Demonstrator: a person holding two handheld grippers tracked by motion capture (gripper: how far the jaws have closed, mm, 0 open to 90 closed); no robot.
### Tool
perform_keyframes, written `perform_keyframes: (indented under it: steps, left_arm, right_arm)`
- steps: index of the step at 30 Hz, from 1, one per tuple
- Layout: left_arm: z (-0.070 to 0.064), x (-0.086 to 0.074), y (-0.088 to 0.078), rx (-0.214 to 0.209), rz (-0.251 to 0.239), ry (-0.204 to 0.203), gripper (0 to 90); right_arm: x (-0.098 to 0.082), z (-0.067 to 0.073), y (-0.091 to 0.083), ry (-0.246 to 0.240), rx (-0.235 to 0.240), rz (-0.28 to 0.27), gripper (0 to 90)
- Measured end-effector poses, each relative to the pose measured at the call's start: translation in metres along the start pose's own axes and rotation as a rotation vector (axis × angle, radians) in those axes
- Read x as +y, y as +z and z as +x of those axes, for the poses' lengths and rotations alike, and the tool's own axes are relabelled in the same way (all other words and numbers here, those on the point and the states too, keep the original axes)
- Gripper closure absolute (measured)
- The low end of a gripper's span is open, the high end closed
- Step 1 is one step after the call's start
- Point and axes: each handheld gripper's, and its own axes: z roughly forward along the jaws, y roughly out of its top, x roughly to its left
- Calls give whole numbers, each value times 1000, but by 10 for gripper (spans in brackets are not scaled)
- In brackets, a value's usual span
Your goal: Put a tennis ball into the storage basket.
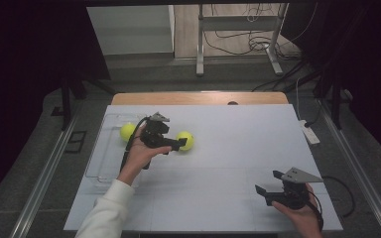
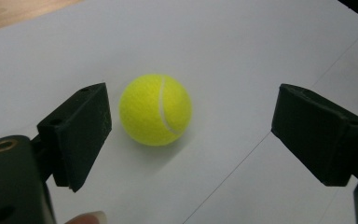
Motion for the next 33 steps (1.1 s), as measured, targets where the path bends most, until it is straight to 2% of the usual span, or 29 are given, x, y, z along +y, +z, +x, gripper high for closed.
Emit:
perform_keyframes:
  steps: [11, 17, 33]
  left_arm:
    - [0, 5, 15, 5, 38, -2, 115]
    - [1, 8, 26, 23, 66, -16, 99]
    - [6, 6, 48, 38, 131, -42, 78]
  right_arm:
    - [0, 0, 0, 1, 1, 2, 132]
    - [0, 0, 0, -1, 2, 5, 132]
    - [-1, 0, 1, -6, 0, 12, 132]
